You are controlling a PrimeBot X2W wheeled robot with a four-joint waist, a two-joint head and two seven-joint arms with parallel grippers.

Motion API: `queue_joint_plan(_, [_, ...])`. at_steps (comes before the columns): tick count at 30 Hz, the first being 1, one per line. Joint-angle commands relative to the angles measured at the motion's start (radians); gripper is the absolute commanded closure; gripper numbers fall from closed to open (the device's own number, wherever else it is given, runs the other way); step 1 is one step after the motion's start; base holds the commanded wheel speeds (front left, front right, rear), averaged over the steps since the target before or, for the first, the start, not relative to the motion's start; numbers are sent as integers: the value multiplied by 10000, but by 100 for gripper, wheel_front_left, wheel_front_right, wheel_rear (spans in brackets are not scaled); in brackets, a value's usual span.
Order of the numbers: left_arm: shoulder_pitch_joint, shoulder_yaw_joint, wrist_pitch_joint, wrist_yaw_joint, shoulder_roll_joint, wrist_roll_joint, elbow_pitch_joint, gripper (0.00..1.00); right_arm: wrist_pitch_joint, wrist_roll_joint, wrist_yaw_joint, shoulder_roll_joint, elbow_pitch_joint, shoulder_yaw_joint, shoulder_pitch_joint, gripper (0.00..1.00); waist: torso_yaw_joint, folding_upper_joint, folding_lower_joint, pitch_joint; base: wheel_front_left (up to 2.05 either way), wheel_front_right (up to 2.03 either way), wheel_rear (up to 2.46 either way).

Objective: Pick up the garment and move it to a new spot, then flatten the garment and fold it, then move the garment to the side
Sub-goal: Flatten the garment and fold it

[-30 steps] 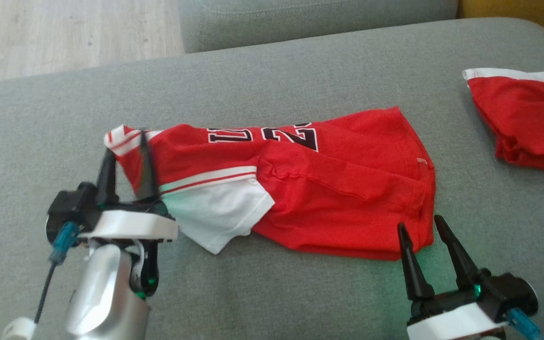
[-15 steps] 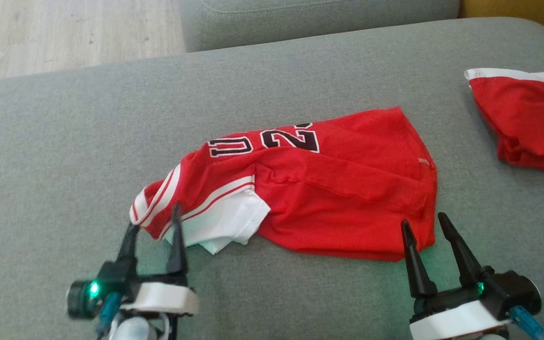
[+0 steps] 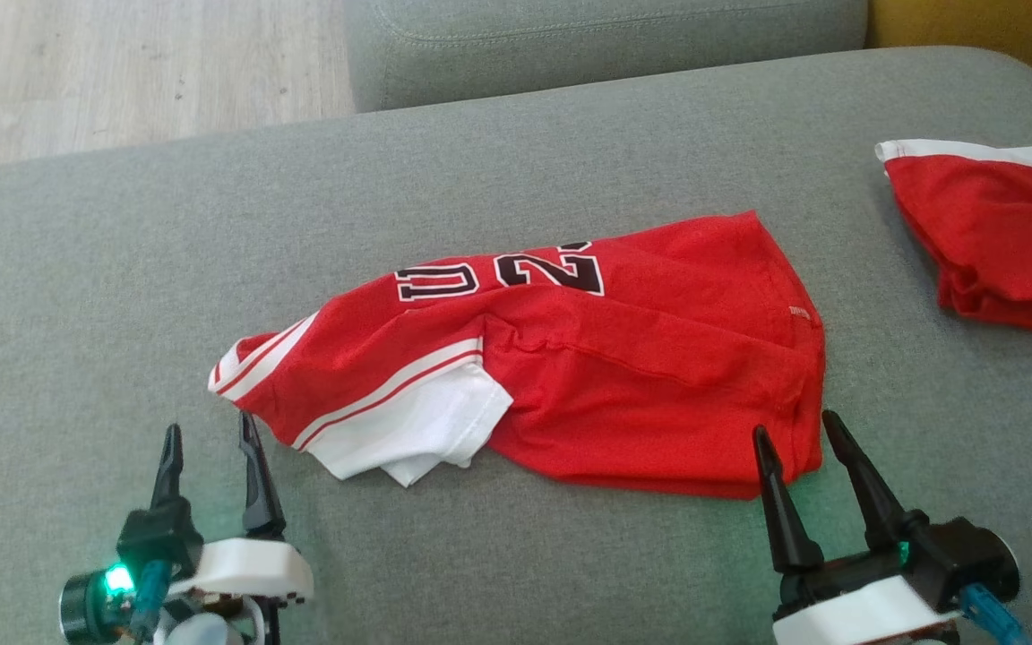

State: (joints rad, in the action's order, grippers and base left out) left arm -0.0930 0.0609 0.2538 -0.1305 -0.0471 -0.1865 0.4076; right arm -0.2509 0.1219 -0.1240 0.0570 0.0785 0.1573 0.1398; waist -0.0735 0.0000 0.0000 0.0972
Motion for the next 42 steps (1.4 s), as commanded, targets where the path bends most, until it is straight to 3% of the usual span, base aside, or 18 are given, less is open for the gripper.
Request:
queue_joint_plan(1, [-328,-379,80,49,-144,9,-259,0,-109,17,-67,148,-281,247,-63,0,-11,0,0,-7,0,0,0])
queue_joint_plan(5, [-148,-217,80,495,-208,299,-852,0,-109,38,-67,150,-311,214,-61,0,-40,0,0,38,0,0,0])
queue_joint_plan(8, [264,501,80,898,-243,941,-1181,0,-109,45,-67,136,-316,209,-98,0,-72,0,0,94,0,0,0])
queue_joint_plan(17, [196,2389,80,1659,-249,2071,-16,0,-109,41,-67,135,-320,266,-310,0,-274,0,0,372,0,0,0])
queue_joint_plan(31, [-991,2418,80,1482,-207,1784,2275,0,-109,31,-67,187,-320,261,-449,0,-469,0,0,614,0,0,0])
queue_joint_plan(32, [-1021,2392,80,1496,-194,1695,2366,4,-109,37,-67,185,-316,256,-447,0,-468,0,0,610,0,0,0])
queue_joint_plan(33, [-1035,2363,80,1486,-181,1610,2445,16,-109,44,-67,182,-312,246,-442,0,-461,0,0,603,0,0,0])
queue_joint_plan(35, [-1062,2355,80,1489,-159,1487,2515,49,-109,48,-67,174,-307,228,-426,0,-439,0,0,588,0,0,0])
queue_joint_plan(36, [-1065,2361,80,1505,-150,1432,2539,59,-109,47,-67,169,-307,221,-421,0,-423,0,0,582,0,0,0])
queue_joint_plan(38, [-1071,2403,80,1552,-137,1366,2607,100,-109,42,-67,158,-303,217,-416,0,-384,0,0,560,0,0,0])
queue_joint_plan(42, [-1116,2409,80,1544,-132,1297,2464,100,-109,42,-67,152,-279,201,-396,0,-250,0,0,495,0,0,0])
